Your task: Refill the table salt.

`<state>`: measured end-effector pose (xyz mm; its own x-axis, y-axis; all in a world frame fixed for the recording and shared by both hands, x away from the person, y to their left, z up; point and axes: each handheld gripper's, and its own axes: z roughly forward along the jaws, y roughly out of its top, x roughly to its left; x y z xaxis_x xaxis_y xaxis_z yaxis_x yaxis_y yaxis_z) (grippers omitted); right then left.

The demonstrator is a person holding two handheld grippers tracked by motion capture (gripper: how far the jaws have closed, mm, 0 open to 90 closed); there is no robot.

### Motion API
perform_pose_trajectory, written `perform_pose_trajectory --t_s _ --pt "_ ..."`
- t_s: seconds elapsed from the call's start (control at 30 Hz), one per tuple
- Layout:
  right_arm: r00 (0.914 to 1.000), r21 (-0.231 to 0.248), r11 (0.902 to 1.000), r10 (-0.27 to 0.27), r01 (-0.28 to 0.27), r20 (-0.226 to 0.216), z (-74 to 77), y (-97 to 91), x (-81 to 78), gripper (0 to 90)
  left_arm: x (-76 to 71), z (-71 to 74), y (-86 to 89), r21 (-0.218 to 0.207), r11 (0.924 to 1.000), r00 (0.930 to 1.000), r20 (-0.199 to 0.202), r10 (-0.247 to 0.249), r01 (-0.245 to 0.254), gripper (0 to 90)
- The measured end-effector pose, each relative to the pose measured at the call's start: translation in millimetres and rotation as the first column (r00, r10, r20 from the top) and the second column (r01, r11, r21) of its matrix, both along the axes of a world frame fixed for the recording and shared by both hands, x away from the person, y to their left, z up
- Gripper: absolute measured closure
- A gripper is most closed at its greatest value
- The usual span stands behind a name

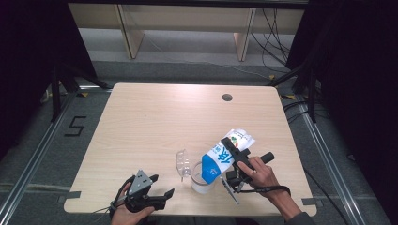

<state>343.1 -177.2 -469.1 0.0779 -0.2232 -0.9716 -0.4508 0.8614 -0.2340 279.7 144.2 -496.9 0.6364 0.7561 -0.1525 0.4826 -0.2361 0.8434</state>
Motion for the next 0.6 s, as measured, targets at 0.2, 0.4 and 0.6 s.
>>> perform_pose_trajectory --t_s 0.2,0.4,0.6 --pt "1.0 -0.013 0.9999 0.003 -0.003 0.004 0.5 0.3 -0.1 52.4 0.1 0.3 0.4 0.007 1.0 1.0 0.004 -0.002 0.002 21.6" --pt "0.9999 0.015 0.9999 -0.005 0.006 -0.011 -1.7 -0.6 -0.5 52.8 0.0 0.4 0.4 0.006 1.0 1.0 0.004 0.0 0.0 21.7" --pt "0.9997 0.013 0.9997 -0.021 0.022 -0.015 -0.7 -0.6 -0.9 53.0 0.0 0.1 0.2 -0.003 1.0 1.0 -0.001 0.003 -0.003 21.6"
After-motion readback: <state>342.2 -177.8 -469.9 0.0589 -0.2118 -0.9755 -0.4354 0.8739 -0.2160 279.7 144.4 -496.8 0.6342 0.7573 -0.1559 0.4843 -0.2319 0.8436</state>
